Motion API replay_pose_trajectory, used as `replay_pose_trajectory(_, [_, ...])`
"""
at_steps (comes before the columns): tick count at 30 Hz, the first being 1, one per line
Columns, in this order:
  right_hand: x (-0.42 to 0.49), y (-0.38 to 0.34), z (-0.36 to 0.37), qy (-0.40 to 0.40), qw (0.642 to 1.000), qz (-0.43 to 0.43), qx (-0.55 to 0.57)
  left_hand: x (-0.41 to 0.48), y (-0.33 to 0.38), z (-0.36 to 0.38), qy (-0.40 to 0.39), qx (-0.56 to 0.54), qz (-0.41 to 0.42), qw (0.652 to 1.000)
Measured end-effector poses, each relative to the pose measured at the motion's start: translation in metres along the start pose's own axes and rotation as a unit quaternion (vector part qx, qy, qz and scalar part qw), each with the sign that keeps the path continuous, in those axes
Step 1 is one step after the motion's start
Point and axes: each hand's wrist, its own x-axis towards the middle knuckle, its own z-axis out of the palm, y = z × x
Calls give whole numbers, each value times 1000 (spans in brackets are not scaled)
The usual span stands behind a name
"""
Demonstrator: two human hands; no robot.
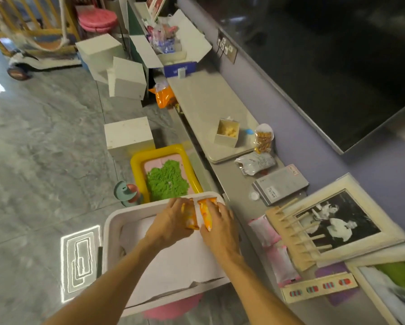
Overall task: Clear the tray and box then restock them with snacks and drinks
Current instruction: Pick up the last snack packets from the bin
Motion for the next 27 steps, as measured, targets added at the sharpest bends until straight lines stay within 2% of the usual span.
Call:
replay_pose_trajectory(4, [8,-35,-100,42,995,9,96,-13,71,-88,37,33,49,998])
replay_pose_trajectory(8, [4,-77,-218,82,989,-23,122,-37,152,-182,75,74,113,988])
replay_pose_trajectory(13, [-28,-130,-350,135,980,-54,134,-82,243,-278,127,52,176,975])
replay_pose_trajectory(20, [-85,-164,-494,177,973,-52,141,-148,344,-365,100,47,228,967])
replay_pose_trajectory(27, [-148,-146,-572,260,957,4,126,-171,451,-380,45,71,358,930])
